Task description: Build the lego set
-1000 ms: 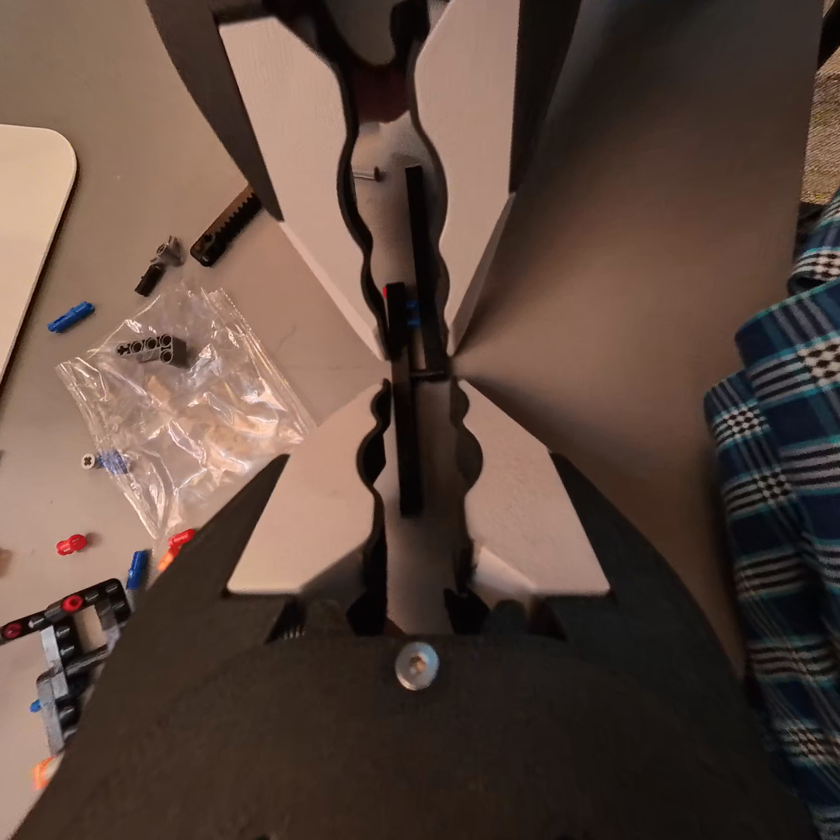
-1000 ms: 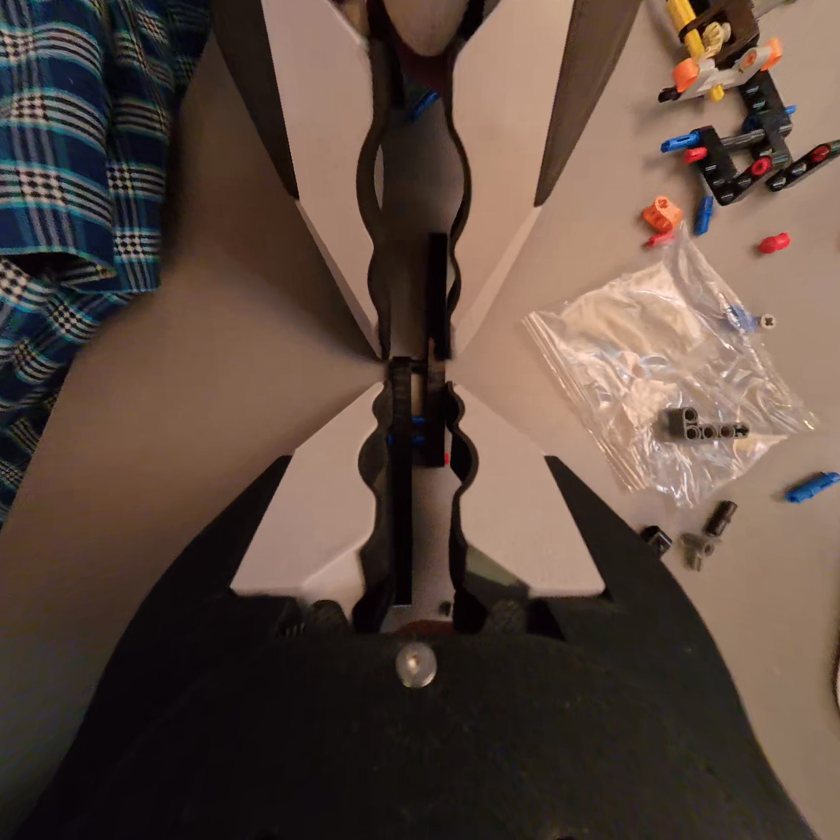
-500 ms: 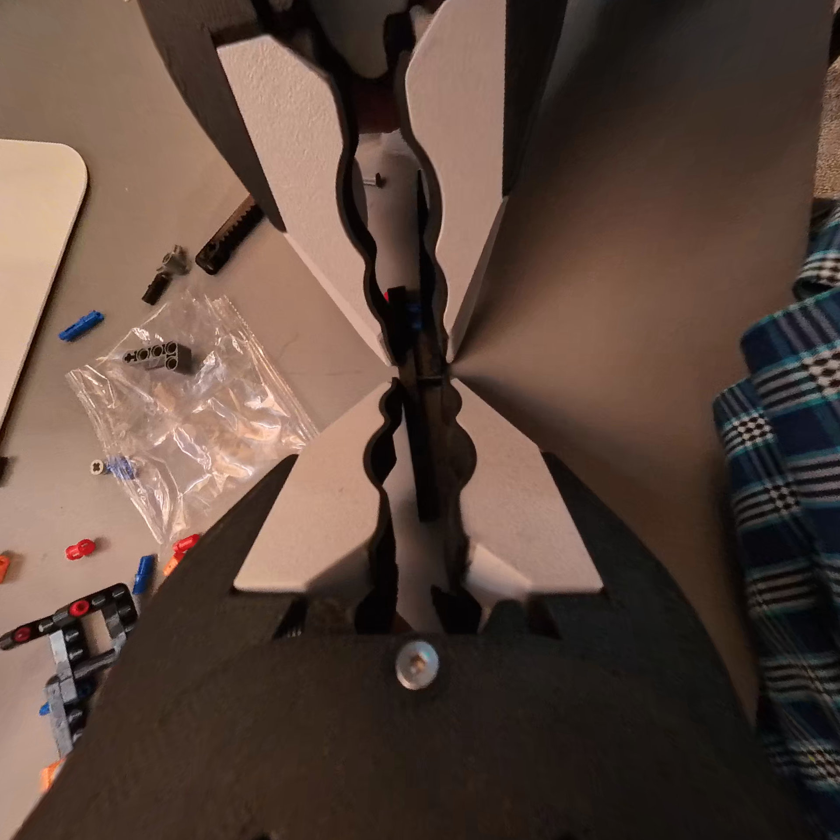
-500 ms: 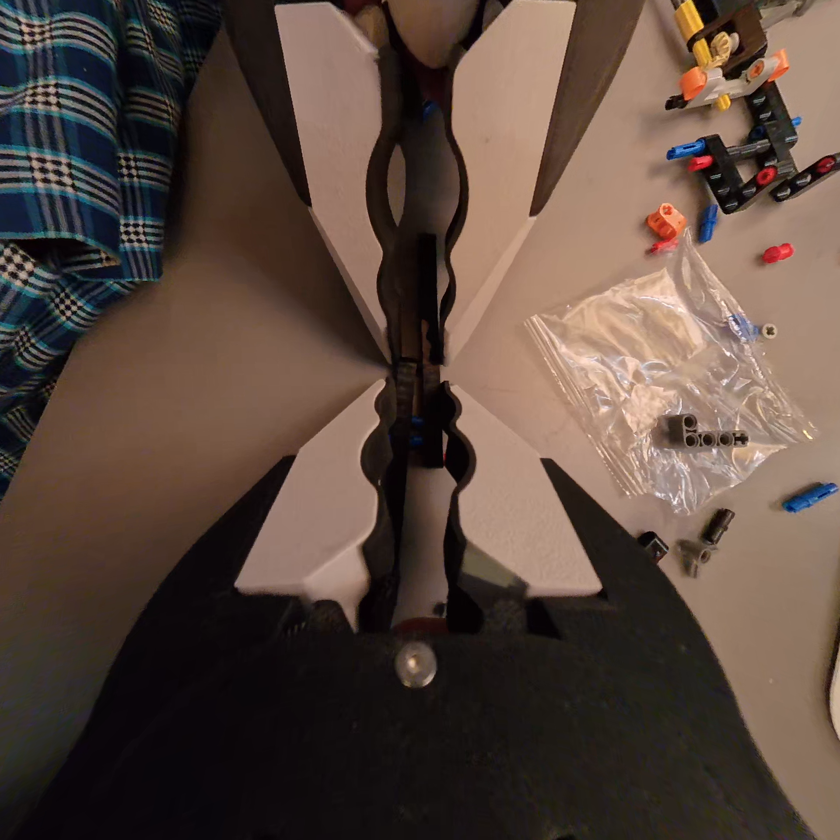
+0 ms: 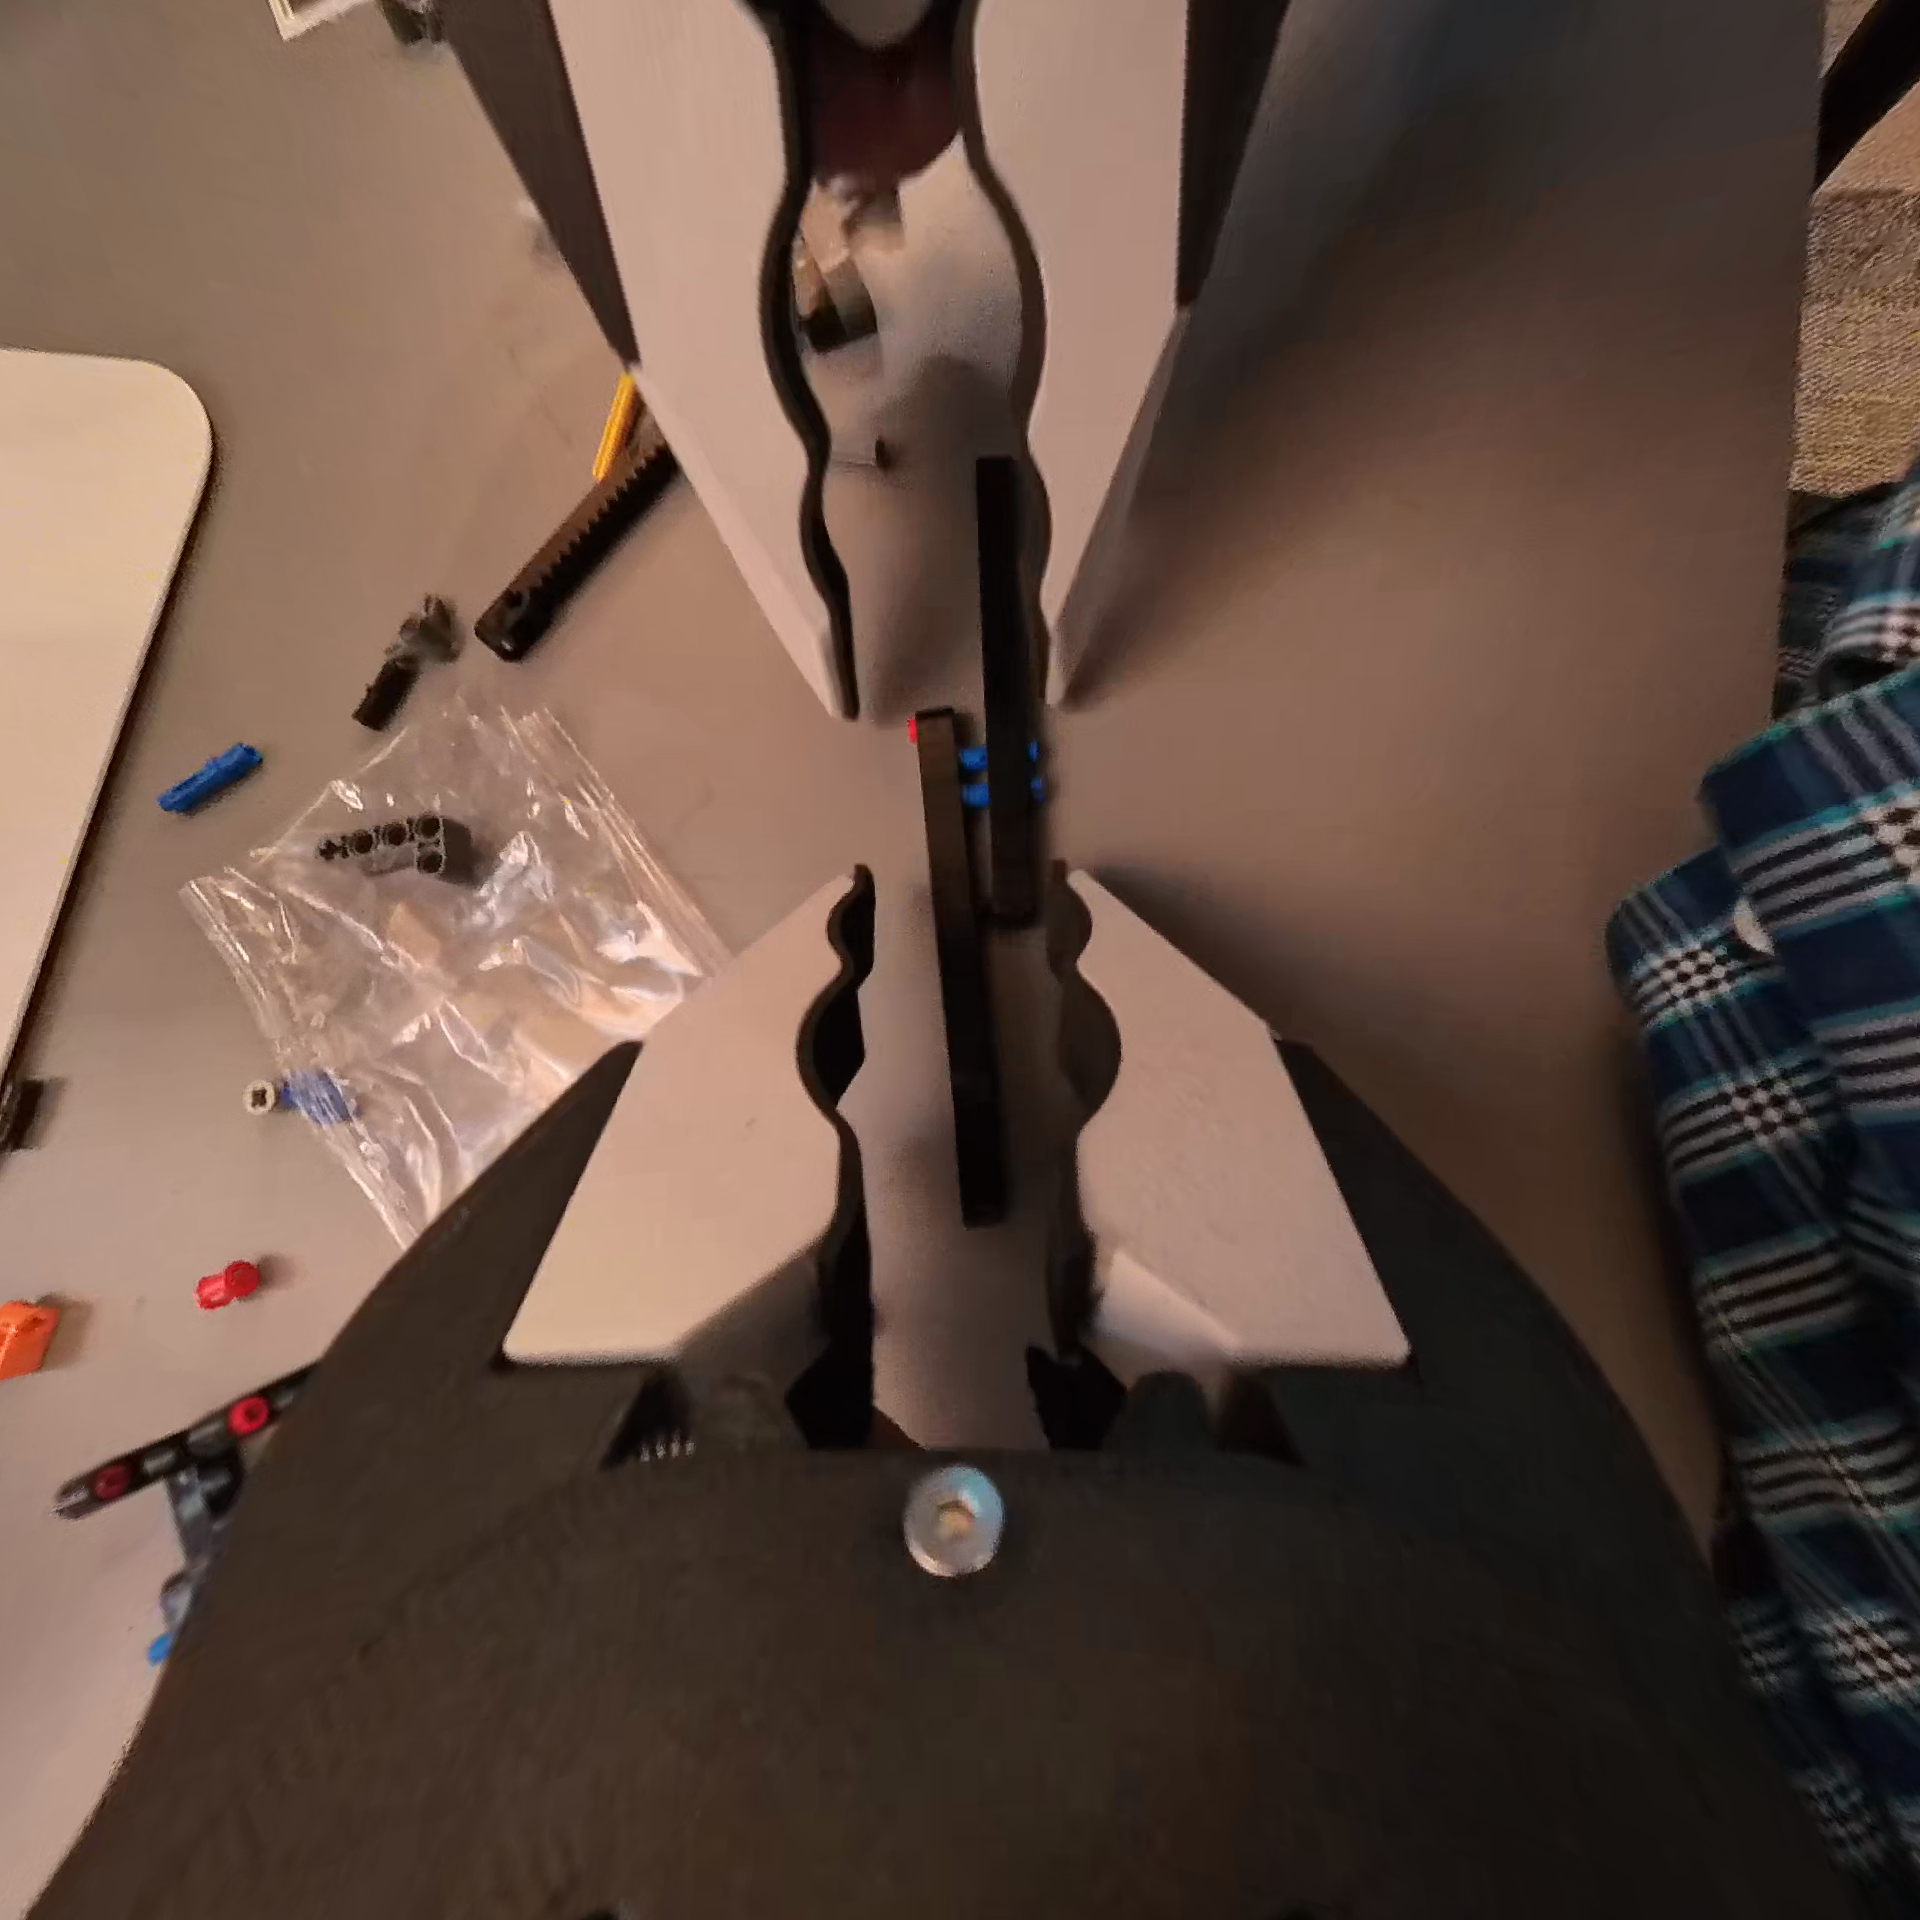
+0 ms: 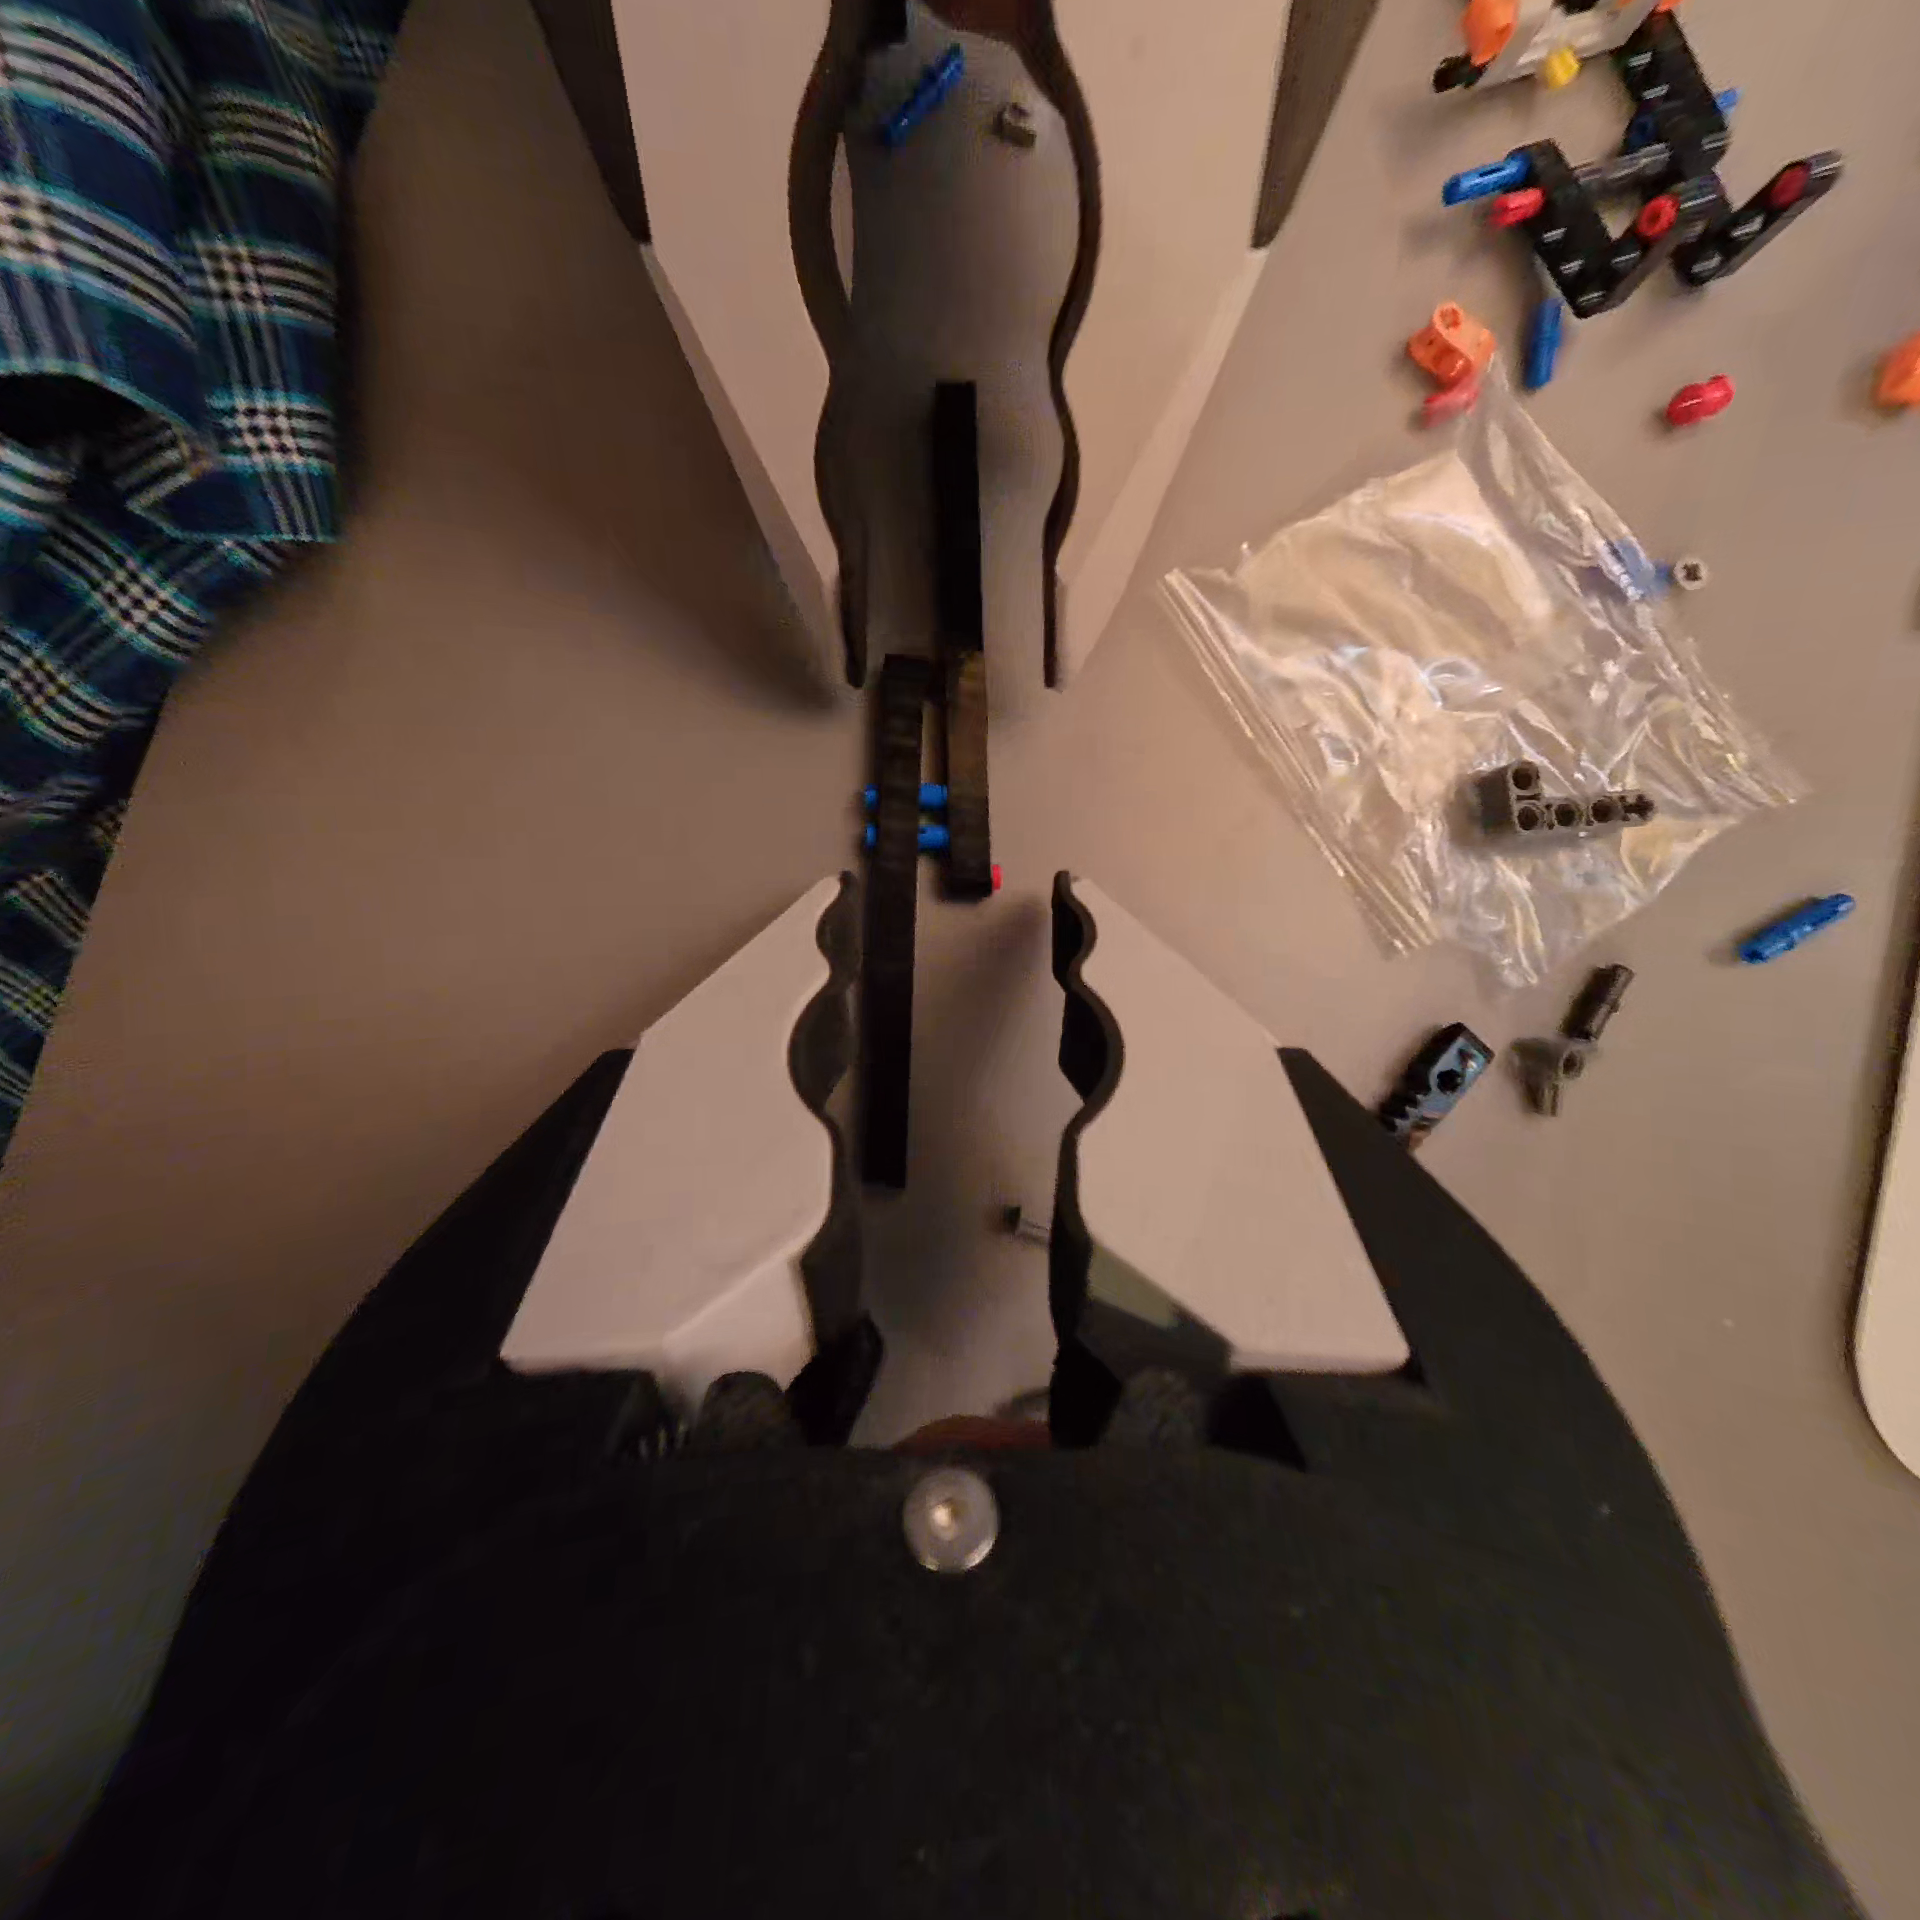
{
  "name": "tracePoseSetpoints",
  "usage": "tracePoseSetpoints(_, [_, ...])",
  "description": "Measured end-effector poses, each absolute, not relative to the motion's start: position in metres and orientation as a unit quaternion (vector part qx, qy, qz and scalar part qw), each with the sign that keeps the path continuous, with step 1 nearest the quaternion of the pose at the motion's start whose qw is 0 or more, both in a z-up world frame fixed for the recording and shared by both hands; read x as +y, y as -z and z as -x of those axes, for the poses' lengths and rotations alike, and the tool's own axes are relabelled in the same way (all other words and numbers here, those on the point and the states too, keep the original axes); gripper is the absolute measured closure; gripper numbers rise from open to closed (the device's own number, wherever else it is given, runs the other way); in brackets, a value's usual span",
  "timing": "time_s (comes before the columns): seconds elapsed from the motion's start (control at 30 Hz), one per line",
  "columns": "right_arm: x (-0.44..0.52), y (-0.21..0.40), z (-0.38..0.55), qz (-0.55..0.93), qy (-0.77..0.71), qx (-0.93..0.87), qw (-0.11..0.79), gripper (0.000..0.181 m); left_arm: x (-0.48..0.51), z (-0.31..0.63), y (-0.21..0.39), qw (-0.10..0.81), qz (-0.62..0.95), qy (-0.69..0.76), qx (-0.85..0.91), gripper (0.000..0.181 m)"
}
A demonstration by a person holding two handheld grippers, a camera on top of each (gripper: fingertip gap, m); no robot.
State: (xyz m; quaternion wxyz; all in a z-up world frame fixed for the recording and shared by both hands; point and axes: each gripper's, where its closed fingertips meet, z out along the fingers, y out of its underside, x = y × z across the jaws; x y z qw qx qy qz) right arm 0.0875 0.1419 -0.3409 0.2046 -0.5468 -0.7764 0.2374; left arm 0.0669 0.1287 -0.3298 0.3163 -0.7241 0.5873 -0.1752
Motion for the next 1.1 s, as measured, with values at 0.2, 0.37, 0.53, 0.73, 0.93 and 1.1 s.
tracePoseSetpoints(0.2, [0.138,0.344,-0.086,0.537,-0.251,-0.779,0.202,0.159,0.128,-0.079,0.34,0.304,0.726,0.16,0.596,0.157])
tracePoseSetpoints(0.37, [0.136,0.344,-0.086,0.531,-0.251,-0.784,0.202,0.159,0.129,-0.08,0.339,0.309,0.726,0.161,0.593,0.162])
tracePoseSetpoints(0.53, [0.132,0.344,-0.085,0.498,-0.25,-0.807,0.196,0.167,0.125,-0.08,0.34,0.294,0.714,0.158,0.615,0.167])
tracePoseSetpoints(0.73, [0.131,0.343,-0.087,0.515,-0.24,-0.799,0.195,0.166,0.125,-0.08,0.339,0.313,0.714,0.169,0.603,0.167])
tracePoseSetpoints(0.93, [0.132,0.339,-0.093,0.552,-0.233,-0.772,0.212,0.157,0.123,-0.074,0.337,0.315,0.733,0.182,0.575,0.147])
tracePoseSetpoints(1.1, [0.13,0.333,-0.109,0.578,-0.222,-0.754,0.221,0.154,0.114,-0.059,0.335,0.309,0.743,0.166,0.57,0.147])
